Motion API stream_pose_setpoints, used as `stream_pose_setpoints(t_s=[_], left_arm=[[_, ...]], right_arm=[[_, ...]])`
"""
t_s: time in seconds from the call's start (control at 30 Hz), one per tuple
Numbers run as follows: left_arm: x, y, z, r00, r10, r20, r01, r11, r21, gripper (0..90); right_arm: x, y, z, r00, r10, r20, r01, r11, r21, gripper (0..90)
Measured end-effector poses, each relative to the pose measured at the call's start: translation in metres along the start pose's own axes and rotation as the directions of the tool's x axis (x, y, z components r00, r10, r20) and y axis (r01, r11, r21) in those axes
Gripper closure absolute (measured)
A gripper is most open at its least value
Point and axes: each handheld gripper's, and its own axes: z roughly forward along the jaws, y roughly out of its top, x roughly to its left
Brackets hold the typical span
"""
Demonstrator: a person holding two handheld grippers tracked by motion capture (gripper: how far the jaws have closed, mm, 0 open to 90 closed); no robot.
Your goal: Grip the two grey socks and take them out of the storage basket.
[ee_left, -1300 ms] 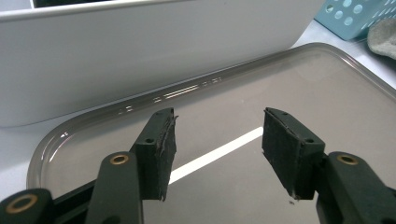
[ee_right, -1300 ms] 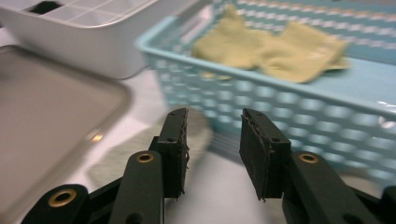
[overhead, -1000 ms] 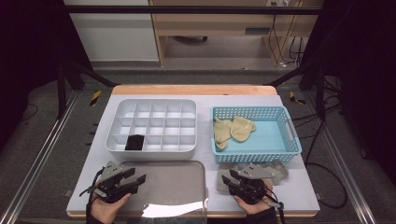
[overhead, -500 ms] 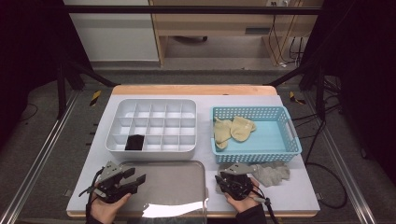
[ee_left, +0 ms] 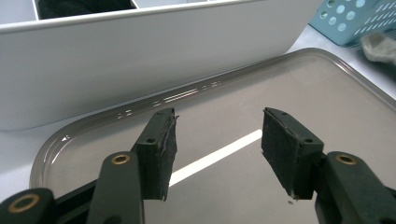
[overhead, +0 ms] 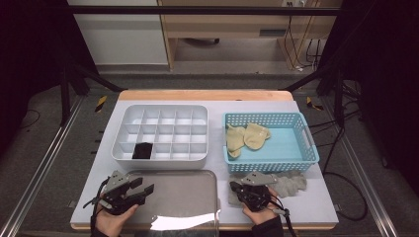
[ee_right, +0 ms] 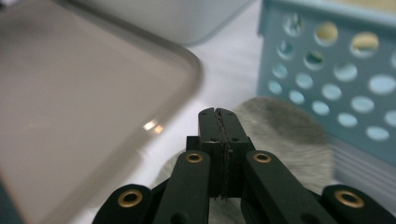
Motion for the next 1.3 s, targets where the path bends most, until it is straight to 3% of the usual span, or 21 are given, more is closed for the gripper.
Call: stream_pose_setpoints(t_s=[0.1,0.23,0.37,0.47,0.57,0.7,0.83,0.97,1.1,1.3], left_arm=[[0.0,0.0,0.0,1.0,0.001,0.0,-0.001,1.0,0.0,44.0],[-0.001,0.0,0.0,1.0,0.002,0.001,-0.002,1.0,0.001,44.0],[-0.001,0.0,0.0,1.0,0.001,0.002,-0.001,1.0,-0.002,44.0],[-0.001,0.0,-0.001,1.0,0.003,0.004,-0.003,1.0,-0.001,44.0],[-0.001,0.001,-0.001,0.9999,0.004,0.012,-0.004,1.0,0.0,44.0],[-0.004,0.006,-0.004,0.9997,0.008,0.022,-0.008,0.9999,-0.013,44.0],[-0.013,0.016,-0.009,0.9987,0.04,0.03,-0.04,0.9989,-0.026,44.0],[-0.025,0.03,-0.012,0.9963,0.075,0.041,-0.074,0.9969,-0.024,44.0],[-0.037,0.045,-0.012,0.9943,0.096,0.047,-0.095,0.9952,-0.023,44.4],[-0.058,0.057,0.006,0.9925,0.099,0.072,-0.099,0.9951,-0.008,47.2]], right_arm=[[0.008,0.006,-0.005,0.9979,-0.021,-0.061,0.018,0.999,-0.04,90.0],[0.023,0.009,-0.004,0.9869,-0.06,-0.15,0.052,0.997,-0.061,90.0],[0.033,0.007,0.005,0.9762,-0.082,-0.201,0.077,0.997,-0.031,90.0],[0.034,0.001,0.015,0.9744,-0.071,-0.213,0.077,0.997,0.019,89.0],[0.033,-0.001,0.017,0.9759,-0.063,-0.209,0.069,0.997,0.02,83.0],[0.027,0.005,0.003,0.9815,-0.063,-0.181,0.053,0.997,-0.059,73.9],[0.01,0.009,-0.015,0.9911,-0.027,-0.131,0.013,0.994,-0.107,73.1],[-0.008,0.005,-0.028,0.9966,0.02,-0.08,-0.029,0.993,-0.112,71.2],[-0.017,-0.001,-0.038,0.9985,0.042,-0.034,-0.046,0.993,-0.113,68.3],[-0.024,-0.014,-0.044,0.9986,0.051,-0.015,-0.052,0.995,-0.089,67.3]])
